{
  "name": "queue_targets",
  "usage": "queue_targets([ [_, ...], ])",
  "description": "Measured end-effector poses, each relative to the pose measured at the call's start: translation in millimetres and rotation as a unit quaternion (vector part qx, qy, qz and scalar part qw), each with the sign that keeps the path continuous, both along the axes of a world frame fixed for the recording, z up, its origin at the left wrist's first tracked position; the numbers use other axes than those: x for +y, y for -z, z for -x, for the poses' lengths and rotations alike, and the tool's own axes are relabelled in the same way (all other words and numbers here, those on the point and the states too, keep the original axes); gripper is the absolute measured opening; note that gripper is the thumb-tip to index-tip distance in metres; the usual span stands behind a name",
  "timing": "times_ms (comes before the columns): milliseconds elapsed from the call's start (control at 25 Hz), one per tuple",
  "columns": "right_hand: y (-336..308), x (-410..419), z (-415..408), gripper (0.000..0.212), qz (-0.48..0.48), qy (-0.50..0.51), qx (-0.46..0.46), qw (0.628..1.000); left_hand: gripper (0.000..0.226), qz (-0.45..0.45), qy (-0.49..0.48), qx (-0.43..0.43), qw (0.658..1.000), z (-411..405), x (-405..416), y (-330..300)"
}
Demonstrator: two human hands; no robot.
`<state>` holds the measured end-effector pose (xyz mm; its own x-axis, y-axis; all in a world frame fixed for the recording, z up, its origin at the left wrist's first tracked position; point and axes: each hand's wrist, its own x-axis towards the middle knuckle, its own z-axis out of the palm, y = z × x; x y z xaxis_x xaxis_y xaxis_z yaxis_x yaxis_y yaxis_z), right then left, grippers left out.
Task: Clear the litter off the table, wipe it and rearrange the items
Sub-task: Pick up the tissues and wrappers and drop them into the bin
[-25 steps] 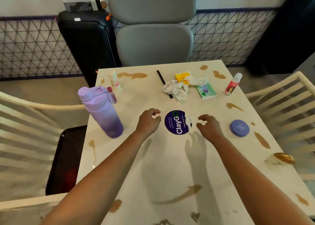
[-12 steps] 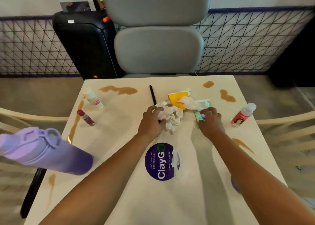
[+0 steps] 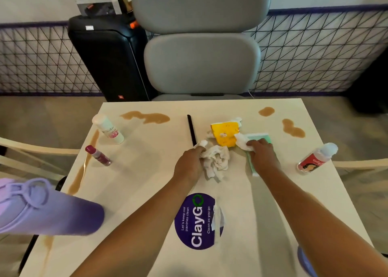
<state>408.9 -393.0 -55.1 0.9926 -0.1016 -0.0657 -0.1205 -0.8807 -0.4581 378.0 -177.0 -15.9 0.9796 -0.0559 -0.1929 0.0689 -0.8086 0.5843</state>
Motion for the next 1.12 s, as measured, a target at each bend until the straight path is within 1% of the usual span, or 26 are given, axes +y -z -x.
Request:
queue_targets([
  [80, -4.6, 5.6, 6.0, 0.029, -0.071, 0.057, -0.077, 0.993, 0.028, 0.077, -0.053, -0.03, 0.995, 7.9, 6.8, -4.0],
  [160, -14.4, 15.1, 17.9, 0.026, -0.117, 0.09, -0.145, 0.978, 0.022, 0.124, -0.113, -0.074, 0.983, 22.3, 13.1, -15.1],
  [280, -32.6, 35.7, 51.8, 0.026, -0.162, 0.097, -0.202, 0.961, 0.016, 0.176, -0.172, -0.115, 0.962, 51.5, 24.7, -37.5],
  [360, -42.6, 52.2, 82.4, 0.024, -0.18, 0.094, -0.225, 0.953, 0.014, 0.206, -0.194, -0.117, 0.952, 73.9, 33.8, -50.5],
  [440, -47.5, 68.8, 112.6, 0.023, -0.202, 0.104, -0.226, 0.947, 0.013, 0.234, -0.203, -0.114, 0.944, 97.0, 41.3, -60.5],
  [640, -57.8, 116.4, 195.0, 0.024, -0.262, 0.13, -0.159, 0.943, 0.02, 0.289, -0.2, -0.113, 0.929, 171.2, 83.5, -78.1],
  [760, -67.5, 148.4, 241.0, 0.026, -0.275, 0.126, -0.14, 0.943, 0.027, 0.311, -0.198, -0.117, 0.922, 221.2, 118.3, -86.9],
  [800, -71.0, 162.3, 259.3, 0.026, -0.273, 0.121, -0.143, 0.944, 0.025, 0.318, -0.201, -0.121, 0.919, 241.7, 132.9, -90.3],
  [920, -79.5, 210.9, 318.4, 0.024, -0.262, 0.096, -0.154, 0.948, 0.007, 0.319, -0.209, -0.144, 0.913, 310.3, 184.8, -97.1],
  [1000, -84.1, 250.2, 356.9, 0.024, -0.26, 0.065, -0.152, 0.951, 0.007, 0.323, -0.224, -0.151, 0.907, 359.5, 224.7, -99.3],
  [1080, -85.5, 291.5, 387.0, 0.024, -0.262, 0.022, -0.148, 0.953, 0.017, 0.311, -0.257, -0.15, 0.903, 404.4, 266.3, -98.1],
  [1120, -86.5, 310.2, 398.2, 0.024, -0.264, 0.001, -0.144, 0.954, 0.016, 0.303, -0.274, -0.148, 0.901, 422.0, 283.6, -98.4],
])
